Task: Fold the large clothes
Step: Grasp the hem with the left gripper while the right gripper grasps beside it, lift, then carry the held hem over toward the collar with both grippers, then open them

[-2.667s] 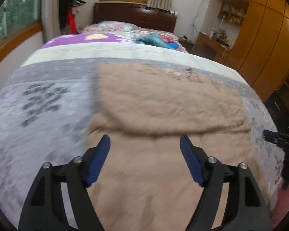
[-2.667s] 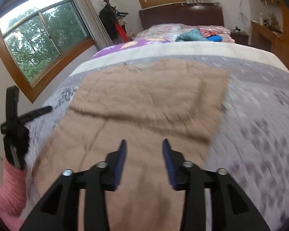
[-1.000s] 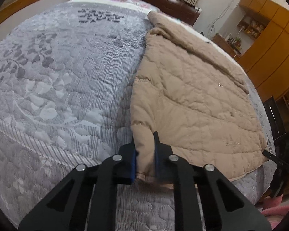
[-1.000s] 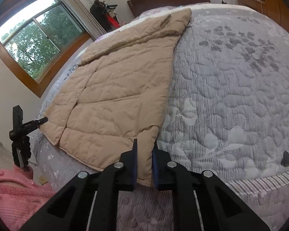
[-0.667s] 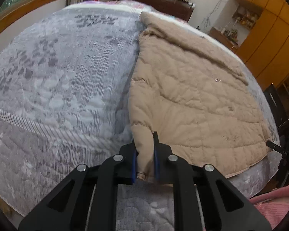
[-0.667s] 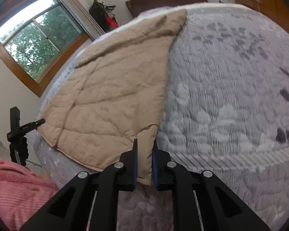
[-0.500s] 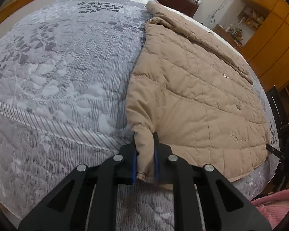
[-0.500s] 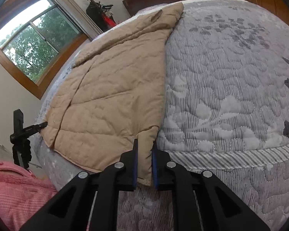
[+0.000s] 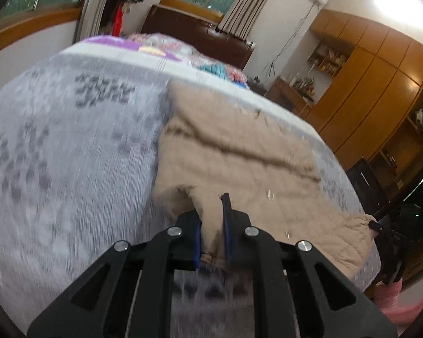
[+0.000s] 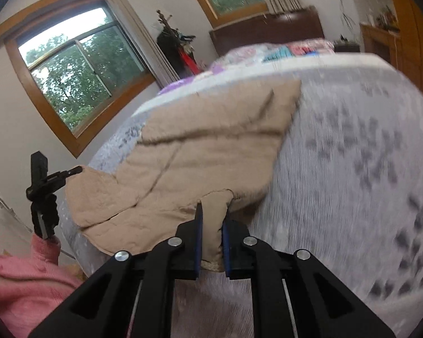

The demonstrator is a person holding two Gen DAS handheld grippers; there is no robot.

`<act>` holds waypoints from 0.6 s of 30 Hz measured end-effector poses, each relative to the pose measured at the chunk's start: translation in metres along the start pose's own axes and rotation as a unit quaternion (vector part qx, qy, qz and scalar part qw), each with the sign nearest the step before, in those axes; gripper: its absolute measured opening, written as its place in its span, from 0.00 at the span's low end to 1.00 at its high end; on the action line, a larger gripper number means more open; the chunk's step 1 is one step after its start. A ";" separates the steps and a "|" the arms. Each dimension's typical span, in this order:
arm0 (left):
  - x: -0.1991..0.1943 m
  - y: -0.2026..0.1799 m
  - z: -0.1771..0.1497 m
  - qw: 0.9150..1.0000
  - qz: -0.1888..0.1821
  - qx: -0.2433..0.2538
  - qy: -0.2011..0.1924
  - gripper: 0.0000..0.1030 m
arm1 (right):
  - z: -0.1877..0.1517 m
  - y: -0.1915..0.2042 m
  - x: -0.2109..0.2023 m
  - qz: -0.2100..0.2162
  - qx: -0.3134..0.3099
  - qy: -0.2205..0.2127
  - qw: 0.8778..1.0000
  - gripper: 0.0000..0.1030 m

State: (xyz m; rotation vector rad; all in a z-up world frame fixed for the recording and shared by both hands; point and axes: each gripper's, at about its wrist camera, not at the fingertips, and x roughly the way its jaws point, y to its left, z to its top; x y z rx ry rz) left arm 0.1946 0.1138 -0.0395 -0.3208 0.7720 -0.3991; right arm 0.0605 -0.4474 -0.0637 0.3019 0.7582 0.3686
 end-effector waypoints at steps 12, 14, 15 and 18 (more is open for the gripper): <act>0.077 0.002 0.125 1.000 0.005 -0.007 -0.021 0.10 | 0.131 -0.032 0.036 0.012 0.037 0.006 0.999 0.11; 0.096 0.002 0.144 1.000 0.013 -0.009 -0.022 0.10 | 0.150 -0.041 0.048 0.012 0.047 0.009 0.999 0.11; 0.103 0.003 0.150 1.000 0.013 -0.011 -0.020 0.10 | 0.159 -0.047 0.053 0.011 0.054 0.011 0.998 0.11; 0.132 0.007 0.172 0.999 0.023 -0.019 -0.014 0.10 | 0.182 -0.065 0.073 0.013 0.078 0.017 0.997 0.11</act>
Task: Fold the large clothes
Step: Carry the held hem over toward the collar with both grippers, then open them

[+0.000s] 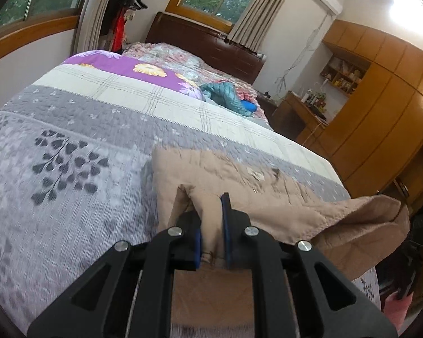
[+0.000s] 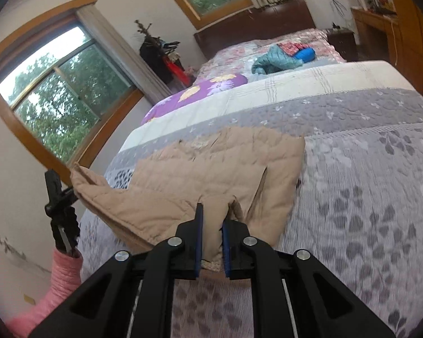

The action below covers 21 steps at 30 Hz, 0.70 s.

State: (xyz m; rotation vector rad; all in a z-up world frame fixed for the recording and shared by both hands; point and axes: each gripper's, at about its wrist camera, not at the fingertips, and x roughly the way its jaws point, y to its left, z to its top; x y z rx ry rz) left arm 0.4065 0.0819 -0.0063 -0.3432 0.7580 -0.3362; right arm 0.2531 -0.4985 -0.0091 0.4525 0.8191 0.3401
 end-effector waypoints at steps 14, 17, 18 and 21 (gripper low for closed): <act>0.120 0.035 0.037 0.995 0.054 -0.047 0.063 0.10 | 0.067 -0.067 0.097 -0.012 0.085 0.050 0.995 0.11; 0.138 0.042 0.040 0.994 0.058 -0.057 0.077 0.10 | 0.075 -0.080 0.115 -0.017 0.101 0.062 0.993 0.11; 0.144 0.044 0.041 0.993 0.058 -0.058 0.080 0.10 | 0.077 -0.085 0.121 -0.019 0.107 0.067 0.992 0.11; 0.158 0.048 0.043 0.992 0.061 -0.062 0.089 0.10 | 0.080 -0.094 0.135 -0.026 0.115 0.077 0.990 0.11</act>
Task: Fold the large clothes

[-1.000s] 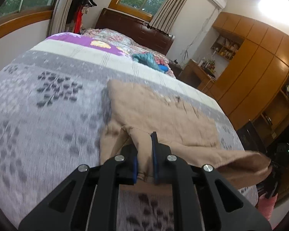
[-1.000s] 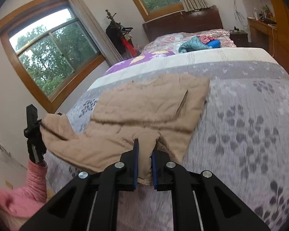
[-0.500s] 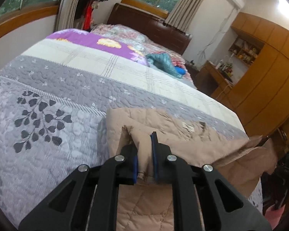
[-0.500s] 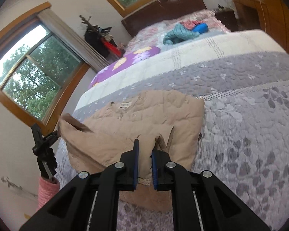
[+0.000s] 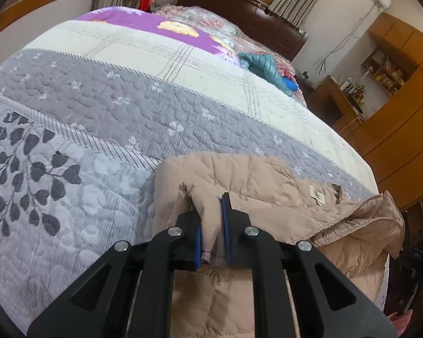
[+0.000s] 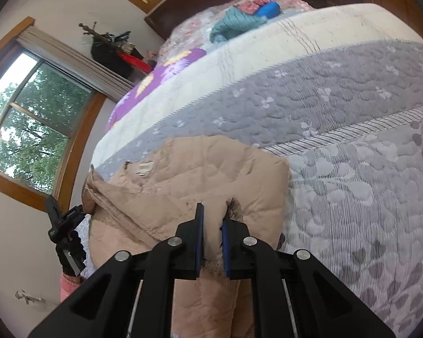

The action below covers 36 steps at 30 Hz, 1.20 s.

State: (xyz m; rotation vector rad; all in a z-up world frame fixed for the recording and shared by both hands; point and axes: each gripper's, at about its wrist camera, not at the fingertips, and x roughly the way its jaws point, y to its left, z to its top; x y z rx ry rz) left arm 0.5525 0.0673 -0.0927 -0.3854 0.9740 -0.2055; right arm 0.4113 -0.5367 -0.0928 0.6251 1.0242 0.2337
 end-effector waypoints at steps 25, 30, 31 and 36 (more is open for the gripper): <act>-0.038 0.030 0.011 0.994 -0.093 -0.053 0.019 0.38 | -0.012 -0.017 -0.033 0.036 0.009 -0.034 0.999 0.56; -0.053 0.027 -0.019 0.999 -0.040 -0.003 0.022 0.39 | -0.050 -0.003 -0.039 0.017 -0.035 -0.032 0.999 0.56; -0.055 0.028 -0.029 0.999 -0.027 0.008 0.025 0.39 | -0.057 -0.001 -0.039 0.014 -0.039 -0.030 0.999 0.56; -0.066 0.046 -0.072 0.999 -0.016 0.019 0.031 0.40 | -0.095 0.006 -0.031 0.007 -0.060 -0.016 0.998 0.52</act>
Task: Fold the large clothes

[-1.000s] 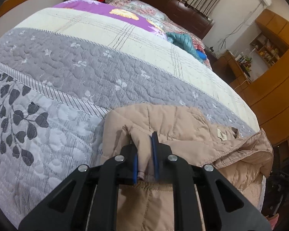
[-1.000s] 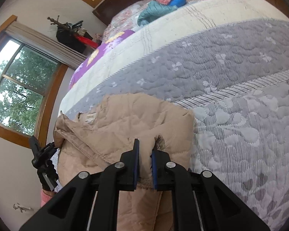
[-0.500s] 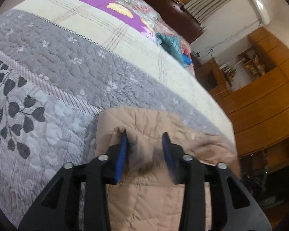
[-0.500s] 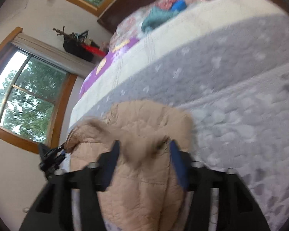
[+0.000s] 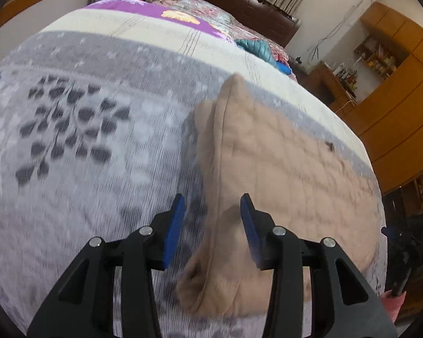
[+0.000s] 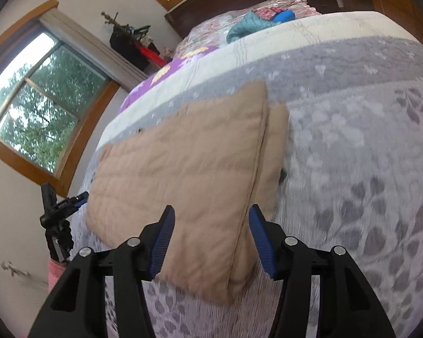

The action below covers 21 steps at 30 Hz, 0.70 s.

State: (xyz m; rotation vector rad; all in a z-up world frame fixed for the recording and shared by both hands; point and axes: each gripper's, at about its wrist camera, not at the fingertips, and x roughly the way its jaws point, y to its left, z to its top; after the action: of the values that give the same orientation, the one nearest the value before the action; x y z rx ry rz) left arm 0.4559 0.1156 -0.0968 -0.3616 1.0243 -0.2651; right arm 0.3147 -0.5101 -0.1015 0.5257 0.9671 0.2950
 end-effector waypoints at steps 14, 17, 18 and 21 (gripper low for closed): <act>0.007 -0.024 -0.043 0.998 0.007 0.056 -0.016 0.26 | -0.030 0.018 0.027 -0.053 -0.030 0.020 0.998 0.21; 0.002 -0.028 -0.044 0.998 0.007 0.060 -0.031 0.11 | -0.026 0.031 0.024 -0.062 -0.052 0.007 0.997 0.14; -0.001 -0.028 -0.046 0.998 0.006 0.057 -0.039 0.09 | -0.024 0.036 0.023 -0.067 -0.062 0.000 0.996 0.13; -0.015 -0.024 -0.052 0.997 -0.004 0.042 -0.064 0.08 | -0.024 0.042 0.021 -0.069 -0.071 -0.010 0.995 0.13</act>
State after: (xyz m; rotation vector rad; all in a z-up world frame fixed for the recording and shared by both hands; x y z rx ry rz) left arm 0.4024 0.0909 -0.0995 -0.3027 0.8836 -0.2867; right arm 0.3058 -0.4584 -0.1039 0.3292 0.9509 0.2319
